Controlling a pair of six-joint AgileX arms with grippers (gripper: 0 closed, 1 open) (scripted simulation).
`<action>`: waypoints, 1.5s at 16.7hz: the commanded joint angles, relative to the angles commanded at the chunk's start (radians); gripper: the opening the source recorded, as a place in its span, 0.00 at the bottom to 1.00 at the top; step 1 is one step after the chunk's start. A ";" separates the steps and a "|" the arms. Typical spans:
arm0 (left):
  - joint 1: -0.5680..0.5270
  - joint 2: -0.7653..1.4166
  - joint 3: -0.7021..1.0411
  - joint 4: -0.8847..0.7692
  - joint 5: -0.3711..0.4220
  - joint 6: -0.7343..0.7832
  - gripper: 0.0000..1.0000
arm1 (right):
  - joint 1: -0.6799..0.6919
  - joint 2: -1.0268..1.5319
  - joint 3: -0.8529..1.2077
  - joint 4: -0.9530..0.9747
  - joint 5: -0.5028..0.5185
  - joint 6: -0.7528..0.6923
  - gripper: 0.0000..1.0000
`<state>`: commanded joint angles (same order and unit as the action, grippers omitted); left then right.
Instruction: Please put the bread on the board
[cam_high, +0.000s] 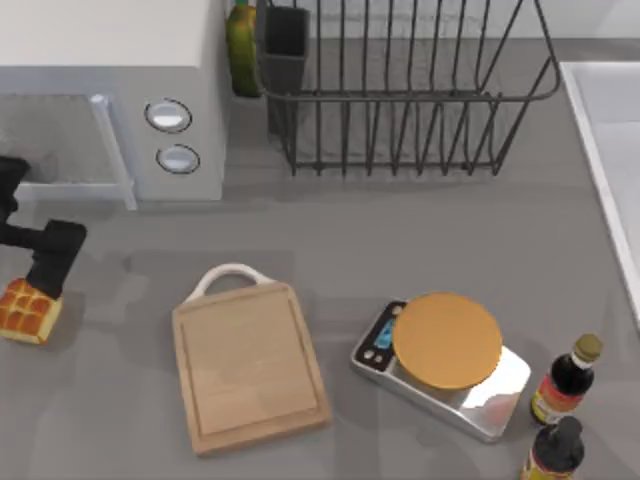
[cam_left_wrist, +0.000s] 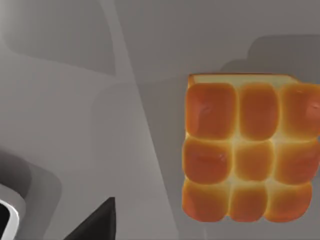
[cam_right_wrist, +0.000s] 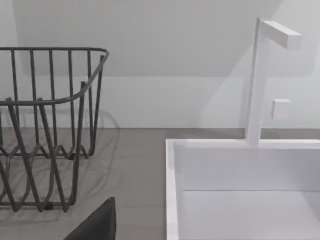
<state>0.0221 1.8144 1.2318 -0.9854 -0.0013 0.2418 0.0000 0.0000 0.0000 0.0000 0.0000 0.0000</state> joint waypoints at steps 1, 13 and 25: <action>0.000 -0.006 -0.012 0.005 0.000 0.001 1.00 | 0.000 0.000 0.000 0.000 0.000 0.000 1.00; -0.002 0.110 -0.152 0.255 0.001 0.004 1.00 | 0.000 0.000 0.000 0.000 0.000 0.000 1.00; -0.002 0.129 -0.139 0.265 0.001 0.004 0.47 | 0.000 0.000 0.000 0.000 0.000 0.000 1.00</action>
<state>0.0200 1.9430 1.0929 -0.7200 0.0001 0.2459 0.0000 0.0000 0.0000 0.0000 0.0000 0.0000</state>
